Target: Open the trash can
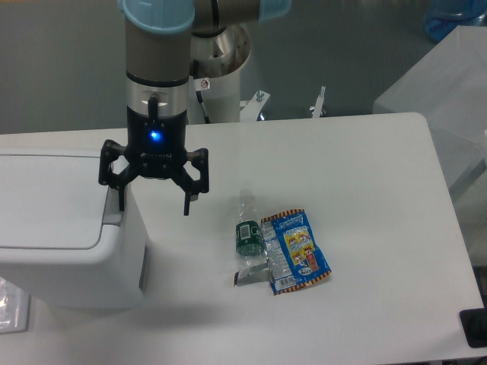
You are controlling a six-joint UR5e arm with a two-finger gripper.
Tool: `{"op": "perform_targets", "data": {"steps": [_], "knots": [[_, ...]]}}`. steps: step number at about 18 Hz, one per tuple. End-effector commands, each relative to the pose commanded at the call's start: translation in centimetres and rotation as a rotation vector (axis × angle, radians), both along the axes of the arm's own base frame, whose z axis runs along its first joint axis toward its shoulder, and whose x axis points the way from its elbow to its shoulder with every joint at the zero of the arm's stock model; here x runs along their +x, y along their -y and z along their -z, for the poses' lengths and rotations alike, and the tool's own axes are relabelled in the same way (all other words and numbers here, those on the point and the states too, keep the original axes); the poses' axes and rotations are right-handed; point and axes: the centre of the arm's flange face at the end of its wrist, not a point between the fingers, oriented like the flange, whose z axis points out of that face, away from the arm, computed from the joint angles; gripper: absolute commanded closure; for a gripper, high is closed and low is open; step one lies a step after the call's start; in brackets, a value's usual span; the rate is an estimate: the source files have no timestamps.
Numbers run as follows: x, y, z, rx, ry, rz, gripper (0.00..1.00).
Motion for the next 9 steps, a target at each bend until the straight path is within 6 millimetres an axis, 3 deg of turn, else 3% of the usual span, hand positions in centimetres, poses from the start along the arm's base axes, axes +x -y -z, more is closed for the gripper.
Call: {"op": "perform_targets", "data": {"steps": [9], "knots": [[0.46, -0.12, 0.73, -0.011, 0.008, 0.009, 0.00]]}}
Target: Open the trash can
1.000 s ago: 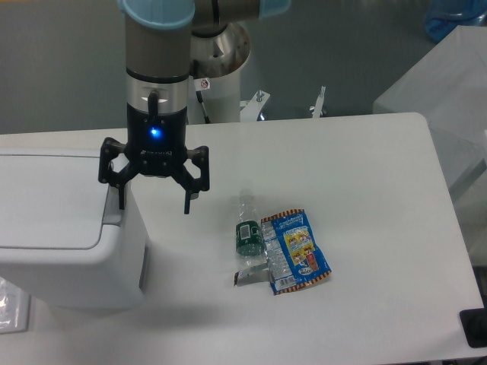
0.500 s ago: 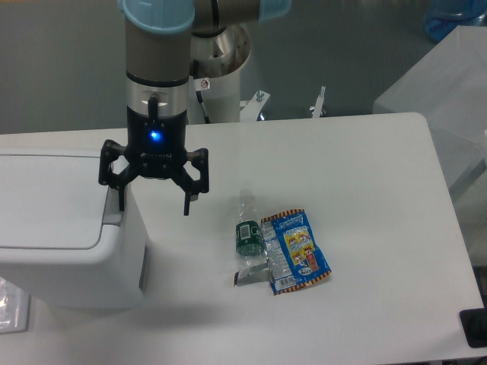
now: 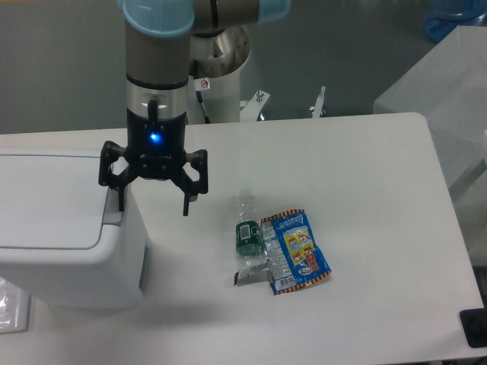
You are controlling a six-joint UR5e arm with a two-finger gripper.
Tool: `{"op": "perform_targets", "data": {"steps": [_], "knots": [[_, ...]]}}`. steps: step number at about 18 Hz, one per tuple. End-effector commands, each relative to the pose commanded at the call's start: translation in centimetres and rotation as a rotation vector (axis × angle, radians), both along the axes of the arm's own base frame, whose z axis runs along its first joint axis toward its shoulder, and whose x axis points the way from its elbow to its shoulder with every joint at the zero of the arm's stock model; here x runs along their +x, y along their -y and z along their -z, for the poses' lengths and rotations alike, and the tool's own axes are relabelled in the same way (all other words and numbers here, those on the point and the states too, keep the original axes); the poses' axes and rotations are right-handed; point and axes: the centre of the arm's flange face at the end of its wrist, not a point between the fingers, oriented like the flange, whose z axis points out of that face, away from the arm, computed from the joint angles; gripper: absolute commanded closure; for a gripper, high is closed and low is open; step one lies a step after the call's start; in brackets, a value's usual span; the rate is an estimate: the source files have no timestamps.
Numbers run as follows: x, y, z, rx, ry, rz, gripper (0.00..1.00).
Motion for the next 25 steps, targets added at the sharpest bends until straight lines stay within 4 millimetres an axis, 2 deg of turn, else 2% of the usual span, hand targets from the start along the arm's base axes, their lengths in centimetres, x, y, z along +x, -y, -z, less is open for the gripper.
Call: {"op": "perform_targets", "data": {"steps": [13, 18, 21, 25], "knots": [[0.0, 0.0, -0.2, 0.002, -0.003, 0.001, 0.00], [-0.7, -0.6, -3.9, 0.054, -0.059, 0.011, 0.00], [-2.7, -0.4, -6.5, 0.090, -0.094, -0.018, 0.00], [-5.4, 0.7, -7.9, 0.107, -0.114, -0.065, 0.00]]}}
